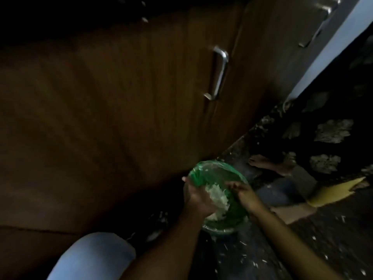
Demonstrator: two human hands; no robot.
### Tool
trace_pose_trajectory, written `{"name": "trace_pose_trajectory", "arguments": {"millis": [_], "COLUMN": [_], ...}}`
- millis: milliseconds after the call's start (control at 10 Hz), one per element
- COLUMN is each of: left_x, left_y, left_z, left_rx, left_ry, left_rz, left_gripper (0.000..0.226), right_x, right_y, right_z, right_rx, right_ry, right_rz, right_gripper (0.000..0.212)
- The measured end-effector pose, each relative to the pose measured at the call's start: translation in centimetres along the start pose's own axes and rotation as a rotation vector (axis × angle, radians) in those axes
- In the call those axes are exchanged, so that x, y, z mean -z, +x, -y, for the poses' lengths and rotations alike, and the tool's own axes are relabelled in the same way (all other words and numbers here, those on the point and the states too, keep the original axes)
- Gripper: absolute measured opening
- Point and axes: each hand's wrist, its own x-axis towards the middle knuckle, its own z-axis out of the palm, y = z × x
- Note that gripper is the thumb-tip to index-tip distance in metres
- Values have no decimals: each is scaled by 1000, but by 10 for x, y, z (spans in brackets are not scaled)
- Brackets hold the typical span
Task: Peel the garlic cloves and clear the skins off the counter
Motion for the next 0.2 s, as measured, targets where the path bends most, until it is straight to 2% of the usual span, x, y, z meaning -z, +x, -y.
{"name": "trace_pose_trajectory", "arguments": {"millis": [100,200], "left_x": [3,7], "left_y": [22,48], "left_z": [4,6], "left_rx": [-33,-89], "left_ry": [-7,-15], "left_rz": [14,12], "left_gripper": [97,96], "right_x": [-16,-46], "right_y": [-7,-15], "right_z": [-23,-32], "right_rx": [59,86], "right_ry": [68,137], "right_rz": [-65,195], "right_gripper": [33,57]}}
